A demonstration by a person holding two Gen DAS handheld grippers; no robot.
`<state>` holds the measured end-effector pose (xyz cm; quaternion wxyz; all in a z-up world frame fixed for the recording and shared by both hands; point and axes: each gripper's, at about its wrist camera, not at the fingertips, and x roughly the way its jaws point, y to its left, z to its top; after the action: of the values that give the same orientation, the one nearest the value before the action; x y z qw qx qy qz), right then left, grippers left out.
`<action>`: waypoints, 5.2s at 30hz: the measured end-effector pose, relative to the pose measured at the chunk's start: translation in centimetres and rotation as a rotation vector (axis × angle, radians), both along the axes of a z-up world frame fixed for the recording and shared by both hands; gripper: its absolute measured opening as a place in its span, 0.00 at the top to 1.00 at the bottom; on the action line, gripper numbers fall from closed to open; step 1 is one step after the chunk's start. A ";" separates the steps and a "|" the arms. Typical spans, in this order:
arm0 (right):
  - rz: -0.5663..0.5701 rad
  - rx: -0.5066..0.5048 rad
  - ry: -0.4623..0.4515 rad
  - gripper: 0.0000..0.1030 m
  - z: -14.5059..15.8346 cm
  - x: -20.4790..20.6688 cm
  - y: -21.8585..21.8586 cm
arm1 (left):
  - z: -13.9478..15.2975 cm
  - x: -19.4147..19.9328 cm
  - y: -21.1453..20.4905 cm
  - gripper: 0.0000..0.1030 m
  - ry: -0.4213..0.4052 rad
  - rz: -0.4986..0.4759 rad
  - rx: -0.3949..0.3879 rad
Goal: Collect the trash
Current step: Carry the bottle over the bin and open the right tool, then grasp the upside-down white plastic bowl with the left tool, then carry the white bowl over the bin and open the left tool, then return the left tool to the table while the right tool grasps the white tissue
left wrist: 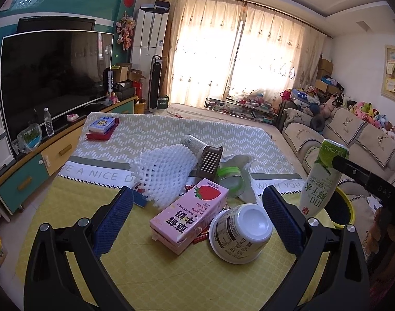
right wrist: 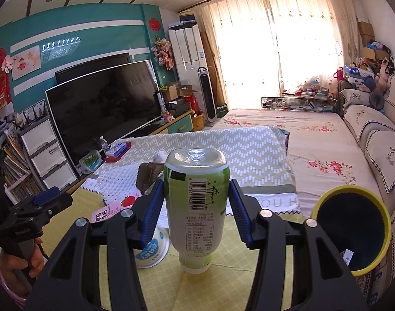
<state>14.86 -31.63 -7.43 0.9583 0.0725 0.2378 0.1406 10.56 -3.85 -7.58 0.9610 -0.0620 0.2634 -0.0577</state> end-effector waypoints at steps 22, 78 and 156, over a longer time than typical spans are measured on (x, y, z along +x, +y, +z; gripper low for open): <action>-0.580 -0.088 0.146 0.53 -7.2 4.4 -18.4 | -1.5 1.3 -3.5 0.05 0.057 -0.073 0.042; -0.658 0.009 0.118 0.46 -6.7 -4.9 -20.6 | -1.7 3.9 -13.3 0.22 0.086 -0.432 0.136; 0.068 -0.095 0.251 0.49 -6.7 6.7 6.6 | -5.8 0.4 -0.7 0.05 0.092 -0.116 0.052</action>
<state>21.58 -25.01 -14.10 0.9181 0.0360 0.3644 0.1516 10.93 -4.54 -13.43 0.9442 -0.0242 0.3117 -0.1036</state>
